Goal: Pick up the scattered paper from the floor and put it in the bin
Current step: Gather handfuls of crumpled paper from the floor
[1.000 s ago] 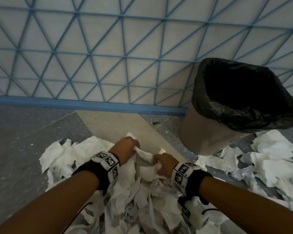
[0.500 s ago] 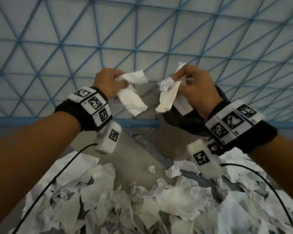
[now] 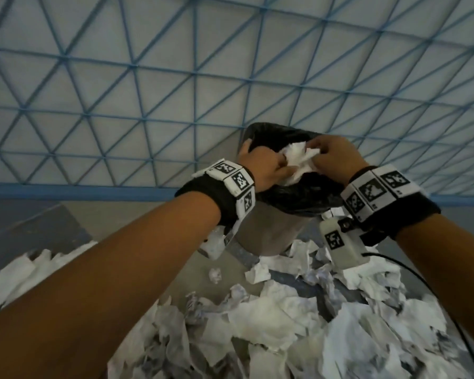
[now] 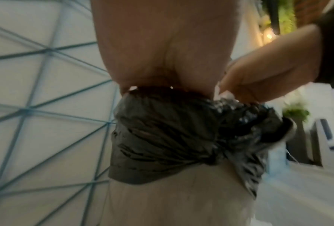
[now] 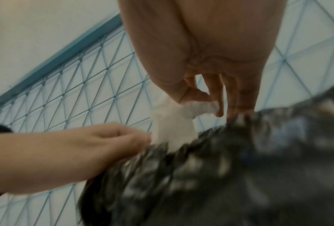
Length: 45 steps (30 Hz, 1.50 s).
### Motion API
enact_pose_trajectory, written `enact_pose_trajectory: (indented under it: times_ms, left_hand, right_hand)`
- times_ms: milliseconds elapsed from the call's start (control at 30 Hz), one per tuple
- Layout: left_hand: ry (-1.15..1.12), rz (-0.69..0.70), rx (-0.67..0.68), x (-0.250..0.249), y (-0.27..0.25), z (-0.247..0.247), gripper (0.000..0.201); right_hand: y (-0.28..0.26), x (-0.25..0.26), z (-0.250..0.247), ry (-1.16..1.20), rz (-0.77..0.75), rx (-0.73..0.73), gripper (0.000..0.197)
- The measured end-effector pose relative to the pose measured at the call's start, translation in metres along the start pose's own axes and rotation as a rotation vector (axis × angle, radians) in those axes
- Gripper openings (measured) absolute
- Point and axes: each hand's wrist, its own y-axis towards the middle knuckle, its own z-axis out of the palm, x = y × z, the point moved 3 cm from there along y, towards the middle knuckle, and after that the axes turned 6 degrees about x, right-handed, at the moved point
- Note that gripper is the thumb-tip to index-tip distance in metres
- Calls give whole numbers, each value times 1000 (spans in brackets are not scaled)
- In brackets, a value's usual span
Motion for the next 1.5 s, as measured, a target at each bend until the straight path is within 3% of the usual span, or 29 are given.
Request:
enact_pose_trajectory:
  times_ms: [100,200,267,333,400,500,600,700,900,1033,1100,1200,1333,1433,1500]
  left_hand:
    - [-133,-10,-27,19,-14,-13,40]
    - [-288,66,-320,50,-33,-36,42]
    - [-333,36,-445,86,-55,-40,45]
    - [-241,-113,-370,132,-81,-28,46]
    - [-86,-329,-125,186,-113,-2,46]
    - [42,-602,192,251,-178,40,46]
    - [99,-730,398,286,-235,76,55]
    - [73,-799,466,310,-270,103,69]
    - [25,-717,362,307,-258,127,79]
    - [-57,-760,446,304,-247,150,72]
    - [-74,-735,450,294,-244,156,55]
    - [-116,-647,355,276,-233,156,31]
    - [-308,-523,218,259,-221,139,21]
    - [-450,-511,78,253,-212,114,20]
    - [-493,-546,2,252,-208,100,22]
  right_hand:
    - [2,4,-15,78,-6,-165,33]
    - [-12,35,-8,148,-187,-355,27]
    - [-33,64,16,217,-390,-326,24]
    - [-56,88,58,161,-568,-176,19]
    - [-76,103,112,9,-662,56,26]
    - [-95,105,198,-238,-584,478,24]
    - [-105,100,262,-294,-479,770,38]
    - [-111,111,302,-293,-485,878,52]
    - [-122,120,354,-472,-515,993,70]
    - [-128,114,360,-475,-570,917,35]
    - [-120,113,350,-393,-520,862,27]
    - [-102,110,323,-238,-394,744,28]
    - [-77,94,294,-40,-260,603,39]
    - [-62,70,285,-89,-139,573,34]
    - [-61,48,287,-266,-115,585,32]
